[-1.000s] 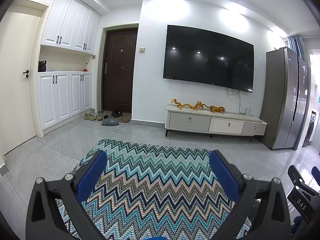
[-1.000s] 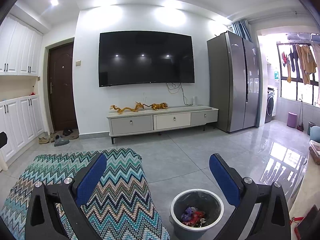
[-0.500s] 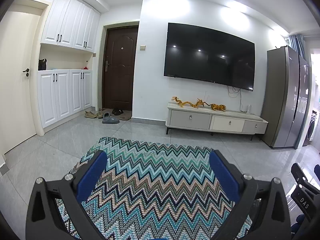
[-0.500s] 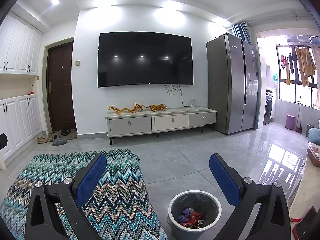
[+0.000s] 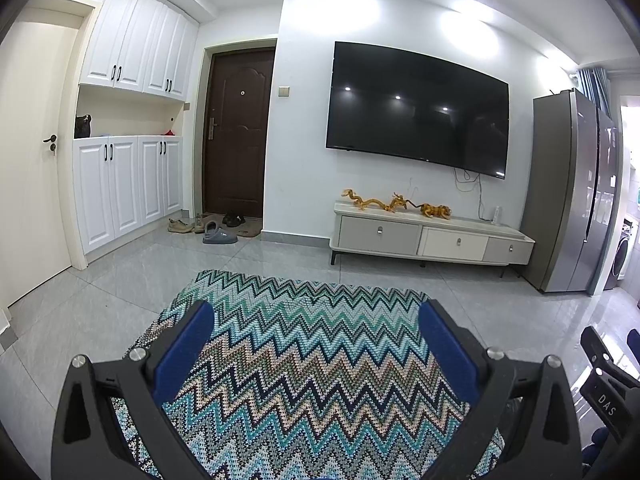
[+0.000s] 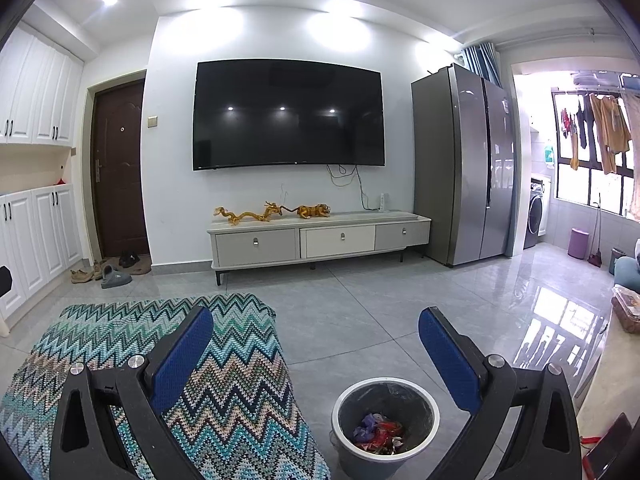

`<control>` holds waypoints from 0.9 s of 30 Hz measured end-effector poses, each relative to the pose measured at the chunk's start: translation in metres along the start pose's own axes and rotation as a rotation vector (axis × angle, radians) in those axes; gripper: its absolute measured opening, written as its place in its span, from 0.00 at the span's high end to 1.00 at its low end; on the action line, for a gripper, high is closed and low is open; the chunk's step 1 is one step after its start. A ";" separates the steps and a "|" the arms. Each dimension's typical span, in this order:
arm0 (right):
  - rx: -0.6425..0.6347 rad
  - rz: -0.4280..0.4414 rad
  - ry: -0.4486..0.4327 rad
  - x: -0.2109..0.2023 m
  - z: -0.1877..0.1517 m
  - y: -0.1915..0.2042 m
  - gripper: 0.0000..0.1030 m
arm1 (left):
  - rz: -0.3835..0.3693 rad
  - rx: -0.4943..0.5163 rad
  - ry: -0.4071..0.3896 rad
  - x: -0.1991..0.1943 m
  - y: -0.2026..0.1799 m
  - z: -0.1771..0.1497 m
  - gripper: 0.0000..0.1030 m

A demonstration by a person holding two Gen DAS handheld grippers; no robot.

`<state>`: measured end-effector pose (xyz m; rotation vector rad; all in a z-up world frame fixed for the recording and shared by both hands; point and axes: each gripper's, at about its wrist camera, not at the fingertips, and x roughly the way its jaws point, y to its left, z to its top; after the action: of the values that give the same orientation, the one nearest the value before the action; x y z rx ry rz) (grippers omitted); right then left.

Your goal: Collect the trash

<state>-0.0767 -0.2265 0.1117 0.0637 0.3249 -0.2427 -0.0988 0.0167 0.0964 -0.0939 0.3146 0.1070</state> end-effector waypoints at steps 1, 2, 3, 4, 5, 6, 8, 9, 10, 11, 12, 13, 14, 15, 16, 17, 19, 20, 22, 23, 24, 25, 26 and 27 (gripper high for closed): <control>-0.001 -0.001 0.001 0.001 0.000 0.000 0.00 | 0.000 0.000 0.000 0.000 0.000 0.000 0.00; -0.002 -0.002 0.002 0.001 0.000 0.000 0.00 | 0.000 0.000 0.001 0.000 0.000 0.000 0.00; -0.004 -0.003 0.002 0.001 0.000 0.001 0.00 | 0.000 -0.001 0.001 0.000 0.000 0.000 0.00; -0.004 -0.004 0.002 0.001 0.000 0.001 0.00 | 0.000 0.000 0.001 0.000 0.000 0.000 0.00; -0.004 -0.005 0.002 0.001 0.000 0.001 0.00 | 0.001 0.000 0.001 0.000 0.000 0.000 0.00; -0.004 -0.006 0.002 0.001 0.001 0.001 0.00 | 0.000 0.000 0.001 0.000 0.000 0.000 0.00; -0.004 -0.008 0.002 0.001 0.000 0.001 0.00 | 0.000 0.001 0.002 0.000 0.000 0.000 0.00; -0.004 -0.008 0.003 0.001 0.001 0.001 0.00 | 0.000 0.002 0.002 0.000 -0.001 0.000 0.00; -0.004 -0.008 0.003 0.001 0.001 0.001 0.00 | 0.000 0.003 0.003 0.000 -0.001 -0.001 0.00; -0.005 -0.009 0.003 0.001 0.001 0.001 0.00 | -0.001 0.004 0.004 0.001 -0.001 -0.001 0.00; -0.005 -0.009 0.003 0.001 0.001 0.001 0.00 | -0.001 0.005 0.004 0.001 -0.001 -0.001 0.00; -0.005 -0.009 0.003 0.001 0.001 0.001 0.00 | -0.002 0.005 0.004 0.001 0.000 -0.001 0.00; -0.005 -0.008 0.003 0.001 0.001 0.001 0.00 | -0.001 0.006 0.004 0.001 -0.001 -0.001 0.00; -0.005 -0.008 0.003 0.001 0.001 0.001 0.00 | -0.001 0.005 0.004 0.001 -0.001 -0.001 0.00; -0.004 -0.008 0.003 0.001 0.001 0.001 0.00 | -0.002 0.005 0.005 0.001 -0.001 -0.001 0.00; -0.004 -0.008 0.003 0.002 0.001 0.001 0.00 | -0.002 0.005 0.005 0.001 -0.001 -0.001 0.00; -0.004 -0.008 0.003 0.002 0.001 0.001 0.00 | -0.002 0.005 0.005 0.001 -0.001 -0.001 0.00; -0.004 -0.008 0.002 0.001 0.001 0.000 0.00 | -0.002 0.005 0.006 0.001 -0.001 -0.001 0.00; -0.006 -0.008 0.003 0.002 0.001 0.001 0.00 | -0.004 0.006 0.010 0.002 0.000 -0.002 0.00; -0.006 -0.008 0.003 0.002 0.001 0.001 0.00 | -0.005 0.007 0.012 0.003 0.000 -0.003 0.00; -0.005 -0.008 0.003 0.001 0.001 0.001 0.00 | -0.005 0.008 0.013 0.003 0.000 -0.003 0.00; -0.005 -0.008 0.003 0.001 0.001 0.001 0.00 | -0.005 0.008 0.015 0.003 0.000 -0.003 0.00; -0.005 -0.009 0.003 0.001 0.001 0.001 0.00 | -0.006 0.009 0.016 0.004 0.001 -0.003 0.00; -0.005 -0.009 0.003 0.001 0.001 0.001 0.00 | -0.007 0.009 0.018 0.005 0.001 -0.003 0.00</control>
<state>-0.0749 -0.2262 0.1121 0.0582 0.3291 -0.2503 -0.0950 0.0175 0.0919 -0.0871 0.3324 0.0983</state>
